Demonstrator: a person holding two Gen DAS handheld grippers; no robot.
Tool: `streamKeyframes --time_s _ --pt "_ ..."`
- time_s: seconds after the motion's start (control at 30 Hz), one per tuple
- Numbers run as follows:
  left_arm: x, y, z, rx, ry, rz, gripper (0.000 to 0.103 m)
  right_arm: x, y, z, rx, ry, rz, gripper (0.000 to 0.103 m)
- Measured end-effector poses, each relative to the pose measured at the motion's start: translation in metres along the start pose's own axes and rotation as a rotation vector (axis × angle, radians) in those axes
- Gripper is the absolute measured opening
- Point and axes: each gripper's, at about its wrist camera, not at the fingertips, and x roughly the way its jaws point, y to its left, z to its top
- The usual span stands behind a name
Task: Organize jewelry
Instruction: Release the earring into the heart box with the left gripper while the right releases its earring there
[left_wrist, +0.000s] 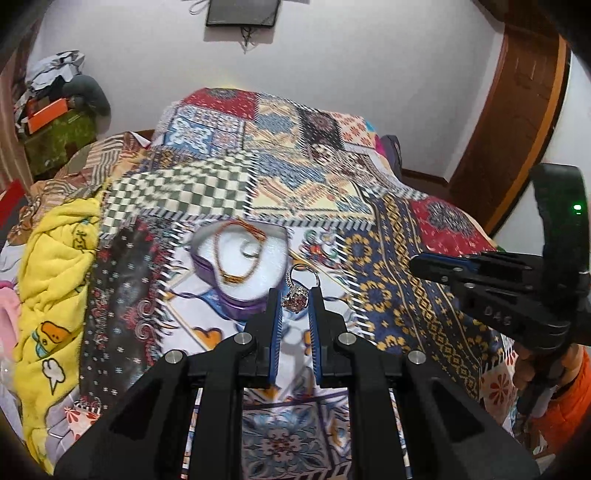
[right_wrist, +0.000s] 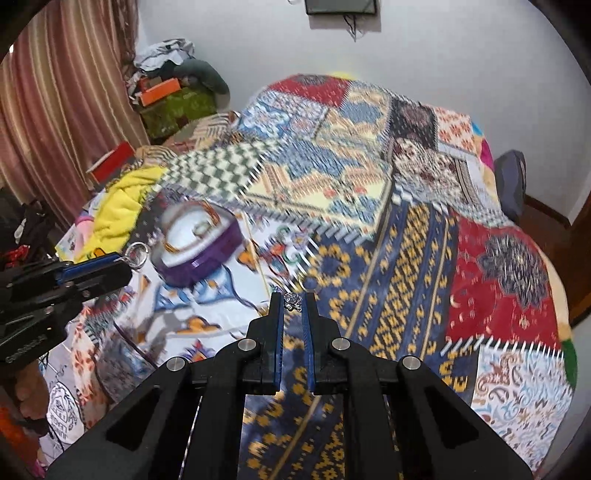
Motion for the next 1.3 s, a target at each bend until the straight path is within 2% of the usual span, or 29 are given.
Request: streamKeyframes --time_s 0.4,0.7,0.93,1.3 --pt "-0.009 0.039 0.015 -0.042 -0.053 0.06 0.013 0.005 0.037 0.032 -0.068 -0.061 0.072 0.009" --pt "0.0 0.049 0.025 -0.043 -0.064 0.051 0.013 0.02 0.055 0.045 -0.107 -0.063 0.119 0.009" --pt "0.016 0.051 0.03 -0.035 -0.053 0.034 0.013 0.035 0.06 0.047 -0.122 -0.033 0.152 0.009" --pt "0.049 0.058 0.035 -0.031 0.014 -0.008 0.013 0.066 0.067 0.041 -0.162 0.047 0.186 0.009"
